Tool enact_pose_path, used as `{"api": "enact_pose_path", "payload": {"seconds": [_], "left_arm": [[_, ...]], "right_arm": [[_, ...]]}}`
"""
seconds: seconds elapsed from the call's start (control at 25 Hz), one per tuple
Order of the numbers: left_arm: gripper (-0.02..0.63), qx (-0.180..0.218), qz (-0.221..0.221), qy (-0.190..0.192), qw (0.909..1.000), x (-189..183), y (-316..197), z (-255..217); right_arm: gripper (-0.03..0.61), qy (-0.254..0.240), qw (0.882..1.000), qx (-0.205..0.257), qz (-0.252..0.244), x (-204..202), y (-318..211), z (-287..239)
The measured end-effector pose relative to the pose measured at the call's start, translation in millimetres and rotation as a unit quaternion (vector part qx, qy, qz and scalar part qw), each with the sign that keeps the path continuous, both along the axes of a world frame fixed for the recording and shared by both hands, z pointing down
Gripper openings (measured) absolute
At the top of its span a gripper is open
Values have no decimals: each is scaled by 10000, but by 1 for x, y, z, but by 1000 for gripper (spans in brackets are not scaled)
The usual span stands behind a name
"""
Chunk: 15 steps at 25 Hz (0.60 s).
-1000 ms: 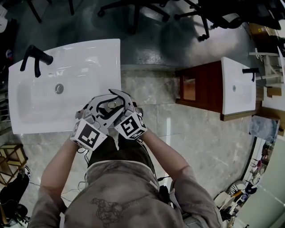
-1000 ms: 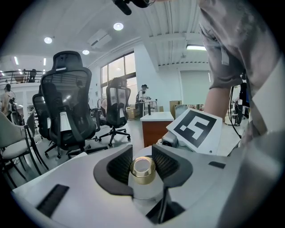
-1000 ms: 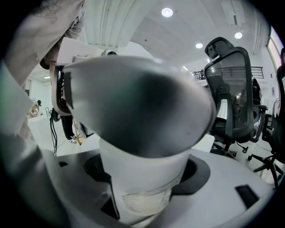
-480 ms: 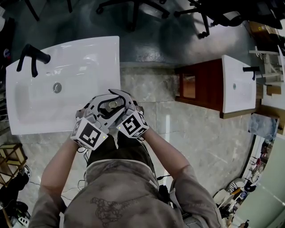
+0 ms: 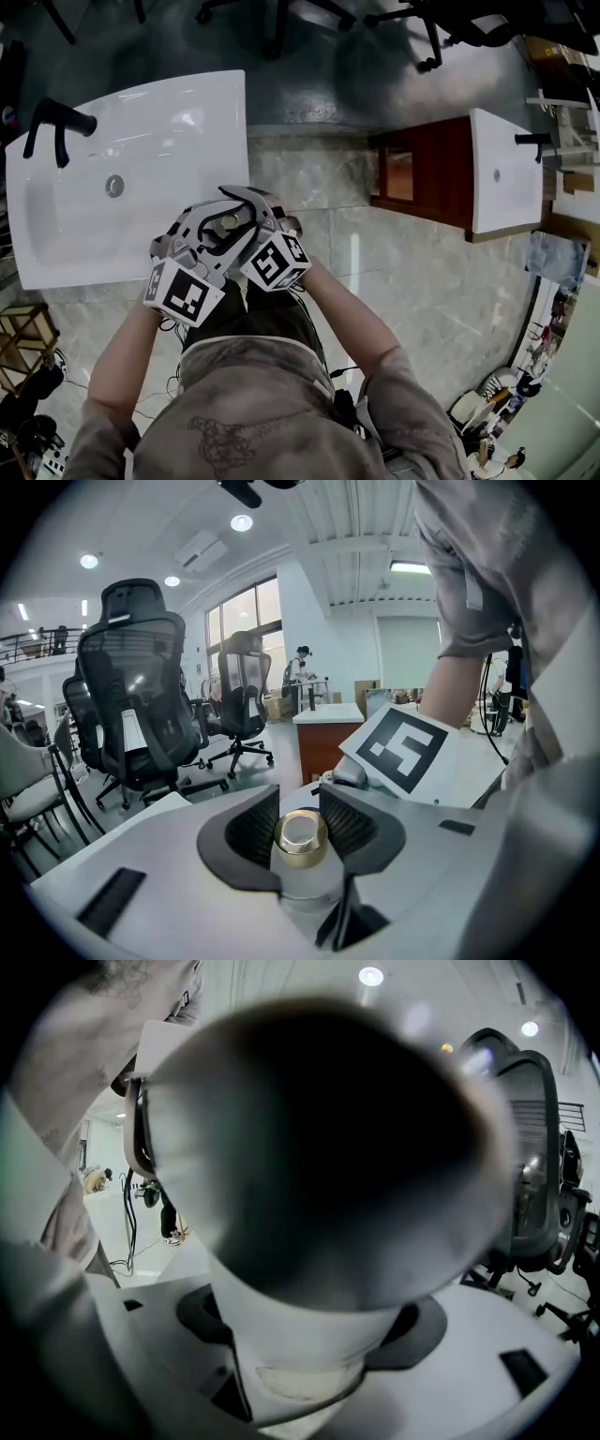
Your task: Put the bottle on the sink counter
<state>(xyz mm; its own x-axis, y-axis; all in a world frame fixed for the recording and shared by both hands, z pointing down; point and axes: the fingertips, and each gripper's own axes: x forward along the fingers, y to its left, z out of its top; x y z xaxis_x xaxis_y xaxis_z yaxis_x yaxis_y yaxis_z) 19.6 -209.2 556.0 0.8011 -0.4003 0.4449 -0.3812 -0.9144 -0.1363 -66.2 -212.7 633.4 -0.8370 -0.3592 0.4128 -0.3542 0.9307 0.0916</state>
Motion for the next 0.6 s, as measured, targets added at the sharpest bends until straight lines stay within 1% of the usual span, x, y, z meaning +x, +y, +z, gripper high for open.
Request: {"api": "enact_pose_path", "payload": {"seconds": [0.4, 0.6], "left_arm": [[138, 7, 17, 39, 10000, -1, -4, 1], [140, 83, 37, 18, 10000, -2, -4, 1]], "right_arm": [[331, 115, 9999, 0, -12, 0, -3, 4], [333, 116, 9999, -17, 0, 0, -3, 4]]}}
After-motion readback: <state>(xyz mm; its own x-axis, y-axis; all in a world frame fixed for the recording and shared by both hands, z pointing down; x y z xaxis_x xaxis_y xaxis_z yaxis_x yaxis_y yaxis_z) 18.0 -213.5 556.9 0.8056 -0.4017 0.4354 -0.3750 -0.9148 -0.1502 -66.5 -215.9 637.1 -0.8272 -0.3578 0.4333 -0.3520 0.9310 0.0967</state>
